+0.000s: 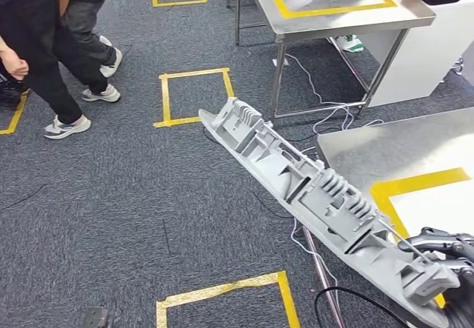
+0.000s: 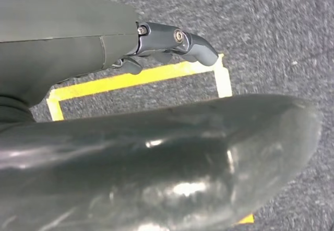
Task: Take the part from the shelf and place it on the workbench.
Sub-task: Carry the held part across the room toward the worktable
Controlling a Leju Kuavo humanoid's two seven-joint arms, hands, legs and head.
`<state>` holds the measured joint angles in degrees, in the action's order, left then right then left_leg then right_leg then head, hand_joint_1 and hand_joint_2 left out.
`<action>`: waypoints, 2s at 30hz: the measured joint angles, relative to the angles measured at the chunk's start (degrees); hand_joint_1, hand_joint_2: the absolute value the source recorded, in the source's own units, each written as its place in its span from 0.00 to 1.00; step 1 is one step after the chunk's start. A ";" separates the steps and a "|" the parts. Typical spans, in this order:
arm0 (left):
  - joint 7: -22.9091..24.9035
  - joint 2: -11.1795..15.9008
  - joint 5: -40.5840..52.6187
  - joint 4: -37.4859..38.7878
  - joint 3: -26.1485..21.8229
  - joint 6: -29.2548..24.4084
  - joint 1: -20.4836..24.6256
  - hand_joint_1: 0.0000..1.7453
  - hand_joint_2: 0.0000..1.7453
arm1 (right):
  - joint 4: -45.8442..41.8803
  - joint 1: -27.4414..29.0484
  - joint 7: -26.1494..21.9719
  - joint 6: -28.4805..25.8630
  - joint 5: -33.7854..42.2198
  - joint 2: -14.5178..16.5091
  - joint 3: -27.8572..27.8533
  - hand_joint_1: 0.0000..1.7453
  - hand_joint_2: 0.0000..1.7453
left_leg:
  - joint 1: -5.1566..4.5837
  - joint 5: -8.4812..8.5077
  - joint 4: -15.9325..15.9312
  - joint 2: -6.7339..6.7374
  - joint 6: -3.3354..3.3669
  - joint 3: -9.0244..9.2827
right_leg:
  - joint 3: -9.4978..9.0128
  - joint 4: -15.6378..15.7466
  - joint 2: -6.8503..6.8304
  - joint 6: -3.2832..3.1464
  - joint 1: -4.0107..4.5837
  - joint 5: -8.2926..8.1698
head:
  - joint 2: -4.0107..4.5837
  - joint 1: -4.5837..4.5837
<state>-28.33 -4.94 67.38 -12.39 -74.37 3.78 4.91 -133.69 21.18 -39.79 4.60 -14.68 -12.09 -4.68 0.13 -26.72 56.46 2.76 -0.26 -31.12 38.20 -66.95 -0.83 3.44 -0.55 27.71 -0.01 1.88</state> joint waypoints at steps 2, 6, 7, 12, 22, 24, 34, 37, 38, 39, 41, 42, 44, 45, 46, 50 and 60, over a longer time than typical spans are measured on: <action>-0.06 -0.17 -0.06 0.00 -0.02 -0.09 0.03 0.00 0.00 | -0.04 -0.46 -0.01 -0.28 0.53 -0.18 -0.19 1.00 1.00 | -0.31 -0.39 0.17 0.76 -0.53 0.36 | -3.48 6.27 -1.51 -0.43 0.17 -1.91 | 0.00 0.01; -0.07 -0.20 -0.10 0.00 -0.09 -0.52 0.09 0.00 0.00 | -0.32 -0.19 -0.01 -3.17 -1.84 -0.28 -0.56 1.00 1.00 | -0.42 -0.89 0.36 1.53 -1.54 0.54 | -3.82 7.52 -0.29 -1.89 0.37 -2.03 | 0.00 -0.09; -0.12 -0.22 -0.13 0.00 -0.10 -0.65 0.12 0.00 0.00 | -0.44 -0.01 -0.01 -4.38 -2.72 -0.28 -0.52 1.00 1.00 | -0.32 -1.66 1.27 0.82 -1.84 0.15 | -3.80 7.59 0.17 -2.23 0.29 -2.12 | 0.01 -0.09; -0.55 -0.25 -0.57 0.00 -0.34 -0.88 -0.12 0.00 0.00 | -0.64 0.17 0.00 -10.52 -7.00 -0.56 3.57 1.00 1.00 | -0.18 -7.84 16.14 -2.15 -2.23 -7.58 | -3.66 7.67 2.79 -2.96 0.17 -2.30 | -0.01 -0.27; -0.45 -0.20 -0.60 0.00 -0.54 -1.02 0.13 0.00 0.00 | -0.61 0.24 -0.01 -12.19 -11.47 -1.54 16.58 1.00 1.00 | 0.14 0.58 0.39 -4.67 -0.47 -1.15 | -2.46 7.01 6.09 -1.01 0.11 -2.21 | -0.01 -0.41; -0.42 -0.24 -0.60 0.00 -0.57 -1.03 0.06 0.00 0.00 | -0.57 0.21 -0.01 -12.29 -12.00 -1.63 17.86 1.00 1.00 | 0.19 0.68 0.18 -3.63 0.12 -1.09 | -0.21 2.10 3.38 -0.65 0.25 0.73 | -0.01 -0.15; -0.27 -0.28 -0.55 0.00 -0.65 -1.07 -0.20 0.00 0.00 | 0.02 0.56 0.00 -13.13 -13.48 -1.68 21.31 1.00 1.00 | -0.54 -0.07 0.28 0.75 -0.78 -0.18 | -4.54 7.68 -1.82 -1.16 0.61 -1.37 | -0.01 -0.01; -0.20 -0.26 -0.51 0.00 -0.65 -1.08 -0.12 0.00 0.00 | 0.04 1.12 0.22 -14.63 -14.79 -1.72 21.54 1.00 1.00 | -0.36 -0.59 0.59 1.00 -1.76 -0.17 | -4.40 8.00 -0.26 -2.21 0.48 -1.79 | -0.01 -0.09; -0.20 -0.26 -0.51 0.00 -0.66 -1.07 -0.10 0.00 0.00 | 0.04 1.27 0.37 -15.25 -15.29 -1.73 21.57 1.00 1.00 | -0.30 -1.61 1.95 0.36 -2.08 -0.72 | -4.43 8.16 0.19 -2.52 0.34 -1.96 | -0.01 -0.20; -0.21 -0.27 -0.50 0.00 -0.66 -1.03 -0.12 0.00 0.00 | 0.04 1.37 0.52 -15.96 -15.82 -1.73 21.61 1.00 1.00 | -0.22 -3.17 4.46 -0.50 -2.33 -1.85 | -4.47 8.28 0.65 -2.76 0.18 -2.08 | -0.01 -0.38; -0.23 -0.37 -0.44 0.00 -0.66 -0.91 -0.22 0.00 0.00 | 0.03 1.64 0.78 -17.91 -16.91 -1.76 21.61 1.00 1.00 | -0.14 -6.77 11.93 -1.77 -2.59 -5.50 | -4.37 8.28 1.60 -2.94 0.13 -2.14 | 0.01 -0.63; -0.24 -0.41 -0.40 0.00 -0.66 -0.85 -0.28 0.00 0.00 | 0.02 1.89 0.88 -19.19 -17.47 -1.78 21.57 1.00 1.00 | -0.12 -7.70 14.93 -1.99 -2.64 -7.08 | -4.35 8.28 2.14 -2.97 0.12 -2.14 | 0.01 -0.69; -0.24 -0.44 -0.35 0.00 -0.66 -0.82 -0.33 0.00 0.00 | -0.03 2.54 1.08 -21.83 -18.29 -1.87 21.38 1.00 1.00 | -0.08 -6.22 15.31 -2.23 -2.62 -7.62 | -4.38 8.27 3.28 -2.92 0.07 -2.16 | 0.01 -0.75; -0.24 -0.44 -0.32 0.00 -0.66 -0.82 -0.33 0.00 0.00 | -0.10 2.83 1.18 -22.94 -18.63 -1.94 21.22 1.00 1.00 | 0.00 -4.14 12.37 -2.51 -2.58 -6.30 | -4.42 8.27 3.84 -2.83 0.00 -2.19 | 0.01 -0.77; -0.24 -0.45 -0.31 0.00 -0.66 -0.82 -0.32 0.00 0.00 | -0.20 3.08 1.30 -23.85 -18.93 -2.04 21.03 1.00 1.00 | 0.19 -2.04 8.44 -3.43 -2.59 -4.42 | -4.42 8.26 4.40 -2.69 -0.05 -2.22 | 0.01 -0.82; -0.30 -0.61 -0.26 0.00 -0.68 -0.80 -0.23 0.00 0.00 | -0.69 4.09 2.18 -26.61 -20.25 -2.50 20.22 1.00 1.00 | 0.52 0.00 0.32 -6.02 -1.72 -0.76 | -3.75 8.14 6.39 -1.45 0.00 -2.50 | 0.00 -1.03; -0.50 -0.65 -0.54 0.00 -0.84 -0.85 -0.53 0.00 0.00 | -1.35 6.65 7.96 -36.20 -29.22 -3.83 16.68 1.00 1.00 | 0.12 -0.07 -0.02 -1.11 0.32 -0.07 | 1.81 -4.46 0.94 0.13 -0.12 2.94 | 0.01 -0.16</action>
<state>-28.83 -5.58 66.84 -12.39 -75.21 2.93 4.38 -135.04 27.83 -31.83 -31.59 -43.90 -15.91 11.99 0.25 -26.79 56.44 1.65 0.07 -31.19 40.01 -71.41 0.11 3.56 -0.67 30.65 -0.01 1.72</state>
